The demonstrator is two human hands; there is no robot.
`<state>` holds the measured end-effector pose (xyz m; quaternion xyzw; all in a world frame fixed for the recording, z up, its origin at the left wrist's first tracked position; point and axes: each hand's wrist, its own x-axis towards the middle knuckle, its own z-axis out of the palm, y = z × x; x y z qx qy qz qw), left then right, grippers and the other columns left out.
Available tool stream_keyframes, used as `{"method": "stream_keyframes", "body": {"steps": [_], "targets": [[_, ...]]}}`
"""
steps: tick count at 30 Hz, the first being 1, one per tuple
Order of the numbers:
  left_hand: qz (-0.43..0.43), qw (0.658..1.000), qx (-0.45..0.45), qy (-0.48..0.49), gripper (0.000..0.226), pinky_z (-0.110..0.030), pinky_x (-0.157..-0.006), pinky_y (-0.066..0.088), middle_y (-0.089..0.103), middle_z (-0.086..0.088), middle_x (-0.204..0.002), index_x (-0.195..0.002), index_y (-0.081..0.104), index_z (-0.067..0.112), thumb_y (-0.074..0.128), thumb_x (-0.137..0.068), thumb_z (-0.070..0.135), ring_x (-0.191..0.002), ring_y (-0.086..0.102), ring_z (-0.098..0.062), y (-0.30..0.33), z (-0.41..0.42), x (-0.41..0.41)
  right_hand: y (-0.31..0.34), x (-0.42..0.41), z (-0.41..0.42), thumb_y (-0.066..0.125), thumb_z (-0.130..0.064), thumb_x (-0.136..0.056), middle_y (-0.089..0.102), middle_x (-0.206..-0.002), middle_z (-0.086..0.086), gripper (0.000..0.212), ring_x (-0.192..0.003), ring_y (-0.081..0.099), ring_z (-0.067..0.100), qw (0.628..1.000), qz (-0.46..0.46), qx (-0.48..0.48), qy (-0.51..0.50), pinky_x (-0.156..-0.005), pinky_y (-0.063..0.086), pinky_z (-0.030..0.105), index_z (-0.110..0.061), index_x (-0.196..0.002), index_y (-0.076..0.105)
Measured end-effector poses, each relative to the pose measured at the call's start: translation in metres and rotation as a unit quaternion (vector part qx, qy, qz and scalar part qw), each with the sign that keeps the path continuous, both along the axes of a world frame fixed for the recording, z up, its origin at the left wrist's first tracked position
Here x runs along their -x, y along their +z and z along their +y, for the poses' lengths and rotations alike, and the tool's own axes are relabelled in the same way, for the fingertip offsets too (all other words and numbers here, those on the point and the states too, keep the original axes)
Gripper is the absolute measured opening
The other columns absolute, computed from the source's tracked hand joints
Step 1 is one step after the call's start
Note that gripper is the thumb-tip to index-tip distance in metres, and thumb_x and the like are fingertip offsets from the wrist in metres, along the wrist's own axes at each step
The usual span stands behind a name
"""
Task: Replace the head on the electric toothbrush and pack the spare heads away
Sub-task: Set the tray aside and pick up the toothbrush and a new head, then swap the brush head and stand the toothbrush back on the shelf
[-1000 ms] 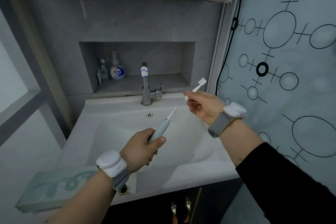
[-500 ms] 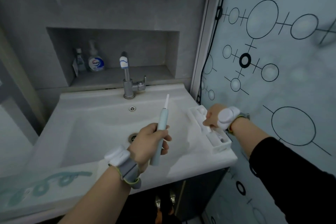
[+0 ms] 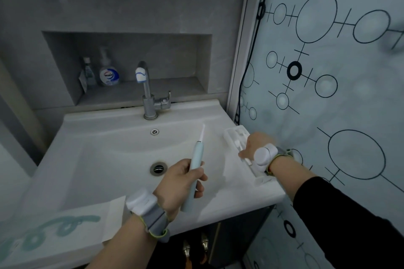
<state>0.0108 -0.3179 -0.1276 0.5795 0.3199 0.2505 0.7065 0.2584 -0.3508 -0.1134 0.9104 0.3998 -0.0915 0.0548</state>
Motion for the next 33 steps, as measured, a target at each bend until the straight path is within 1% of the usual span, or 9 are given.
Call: {"method": "stream_keyframes", "body": {"steps": [4, 9, 11, 13, 14, 16, 18, 26, 33], "targets": [[-0.005, 1.0, 0.001, -0.004, 0.018, -0.031, -0.052, 0.048, 0.063, -0.015, -0.081, -0.107, 0.059, 0.006, 0.054, -0.091, 0.008, -0.056, 0.052, -0.02, -0.001, 0.0, 0.0, 0.015, -0.012, -0.003, 0.06, -0.037, -0.086, 0.066, -0.093, 0.009, 0.034, -0.086, 0.062, 0.026, 0.996, 0.03, -0.082, -0.034, -0.07, 0.042, 0.025, -0.006, -0.097, 0.069], [0.0, 1.0, -0.006, -0.006, 0.017, -0.031, -0.054, 0.049, 0.064, -0.013, -0.081, -0.106, 0.06, 0.008, 0.054, -0.09, 0.009, -0.057, 0.054, -0.019, -0.003, 0.003, -0.003, 0.03, -0.029, 0.004, 0.052, -0.01, -0.087, 0.068, -0.114, 0.013, 0.026, -0.099, 0.064, 0.029, 0.989, 0.055, -0.112, -0.085, -0.083, 0.049, 0.029, -0.006, -0.107, 0.069], [0.0, 1.0, -0.007, -0.008, 0.017, -0.031, -0.054, 0.049, 0.064, -0.013, -0.081, -0.106, 0.06, 0.009, 0.055, -0.09, 0.009, -0.058, 0.054, -0.019, -0.003, 0.004, -0.005, 0.024, -0.032, 0.014, 0.051, -0.009, -0.088, 0.066, -0.115, 0.014, 0.021, -0.108, 0.062, 0.031, 0.992, 0.044, -0.103, -0.066, -0.085, 0.05, 0.034, -0.006, -0.101, 0.068], [0.002, 1.0, -0.008, -0.009, 0.017, -0.031, -0.054, 0.049, 0.065, -0.013, -0.081, -0.106, 0.06, 0.009, 0.055, -0.09, 0.01, -0.059, 0.054, -0.02, -0.003, 0.005, -0.007, 0.017, -0.032, 0.027, 0.047, -0.008, -0.093, 0.065, -0.107, 0.015, 0.02, -0.115, 0.059, 0.031, 0.995, 0.04, -0.06, -0.067, -0.08, 0.046, 0.035, -0.005, -0.081, 0.061], [0.003, 1.0, -0.01, -0.009, 0.017, -0.031, -0.054, 0.049, 0.065, -0.013, -0.081, -0.106, 0.06, 0.009, 0.055, -0.09, 0.01, -0.059, 0.054, -0.02, -0.003, 0.005, -0.007, 0.015, -0.031, 0.032, 0.046, -0.007, -0.094, 0.065, -0.104, 0.014, 0.02, -0.116, 0.058, 0.032, 0.995, 0.04, -0.051, -0.07, -0.082, 0.045, 0.036, -0.005, -0.081, 0.06], [0.007, 1.0, -0.01, -0.01, 0.018, -0.031, -0.055, 0.049, 0.065, -0.013, -0.082, -0.107, 0.06, 0.009, 0.055, -0.09, 0.01, -0.06, 0.054, -0.021, -0.003, 0.004, -0.007, 0.011, -0.032, 0.039, 0.045, -0.007, -0.094, 0.063, -0.118, 0.017, 0.022, -0.118, 0.056, 0.033, 0.996, 0.037, -0.038, -0.07, -0.097, 0.046, 0.044, -0.001, -0.107, 0.063], [0.01, 1.0, -0.011, -0.01, 0.018, -0.031, -0.055, 0.049, 0.065, -0.013, -0.082, -0.107, 0.06, 0.01, 0.055, -0.09, 0.01, -0.06, 0.054, -0.021, -0.004, 0.006, -0.006, 0.011, -0.029, 0.041, 0.041, -0.004, -0.096, 0.058, -0.128, 0.02, 0.03, -0.119, 0.055, 0.034, 0.996, 0.036, -0.033, -0.072, -0.102, 0.044, 0.046, 0.001, -0.119, 0.059], [0.016, 1.0, -0.014, -0.01, 0.018, -0.03, -0.055, 0.05, 0.065, -0.012, -0.083, -0.107, 0.059, 0.009, 0.054, -0.091, 0.01, -0.059, 0.055, -0.019, -0.007, 0.011, -0.006, 0.017, -0.012, 0.04, 0.032, -0.002, -0.098, 0.055, -0.134, 0.018, 0.035, -0.125, 0.051, 0.032, 0.997, 0.01, -0.046, -0.056, -0.104, 0.038, 0.042, 0.003, -0.124, 0.056], [0.008, 1.0, -0.012, -0.015, 0.018, -0.03, -0.054, 0.051, 0.064, -0.013, -0.084, -0.108, 0.059, 0.008, 0.053, -0.091, 0.01, -0.059, 0.055, -0.019, -0.003, 0.01, -0.002, 0.027, -0.003, 0.037, 0.033, -0.003, -0.099, 0.056, -0.133, 0.017, 0.034, -0.123, 0.054, 0.03, 0.999, -0.031, -0.034, -0.017, -0.101, 0.041, 0.036, 0.003, -0.122, 0.056]]}}
